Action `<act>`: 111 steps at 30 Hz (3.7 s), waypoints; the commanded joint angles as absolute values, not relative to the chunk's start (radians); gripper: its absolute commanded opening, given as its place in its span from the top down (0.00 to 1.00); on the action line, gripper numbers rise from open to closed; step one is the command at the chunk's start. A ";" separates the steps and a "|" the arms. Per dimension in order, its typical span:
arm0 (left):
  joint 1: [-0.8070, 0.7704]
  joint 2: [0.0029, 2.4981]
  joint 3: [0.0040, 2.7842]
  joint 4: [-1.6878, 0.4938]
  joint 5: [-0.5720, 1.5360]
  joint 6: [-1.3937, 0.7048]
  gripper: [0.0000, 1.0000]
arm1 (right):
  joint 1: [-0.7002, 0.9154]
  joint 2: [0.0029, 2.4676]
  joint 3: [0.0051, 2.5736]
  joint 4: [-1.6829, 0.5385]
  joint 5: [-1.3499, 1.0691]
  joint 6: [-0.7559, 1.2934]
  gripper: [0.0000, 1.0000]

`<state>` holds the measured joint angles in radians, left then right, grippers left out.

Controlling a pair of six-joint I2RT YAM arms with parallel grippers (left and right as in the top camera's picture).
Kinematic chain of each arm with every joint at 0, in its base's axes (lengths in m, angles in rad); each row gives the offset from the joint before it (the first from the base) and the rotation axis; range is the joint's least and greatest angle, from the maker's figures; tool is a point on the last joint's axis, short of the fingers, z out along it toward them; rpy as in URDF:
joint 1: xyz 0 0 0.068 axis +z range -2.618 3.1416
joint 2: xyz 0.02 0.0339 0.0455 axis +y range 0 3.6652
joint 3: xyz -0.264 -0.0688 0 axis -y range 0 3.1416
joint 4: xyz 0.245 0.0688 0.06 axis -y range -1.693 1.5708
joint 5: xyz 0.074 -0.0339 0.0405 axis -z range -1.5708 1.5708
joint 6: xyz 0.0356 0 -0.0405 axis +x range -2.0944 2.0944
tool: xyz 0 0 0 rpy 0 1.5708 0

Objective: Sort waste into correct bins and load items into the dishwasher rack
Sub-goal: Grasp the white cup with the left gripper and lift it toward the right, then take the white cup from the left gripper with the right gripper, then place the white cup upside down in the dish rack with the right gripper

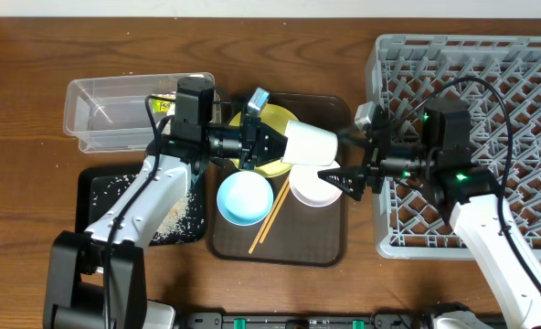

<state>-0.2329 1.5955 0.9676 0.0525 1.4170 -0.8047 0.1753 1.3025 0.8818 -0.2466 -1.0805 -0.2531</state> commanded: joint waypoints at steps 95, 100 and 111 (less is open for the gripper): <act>-0.252 1.241 0.973 -0.542 0.406 -0.262 0.53 | -0.388 1.707 1.478 -1.489 -0.065 0.073 0.94; -0.252 1.241 0.973 -0.542 0.406 -0.262 0.53 | -0.388 1.738 1.477 -1.504 -0.064 0.065 0.83; -0.252 1.241 0.973 -0.575 0.397 -0.262 0.52 | -0.385 1.756 1.477 -1.484 -0.083 0.066 0.11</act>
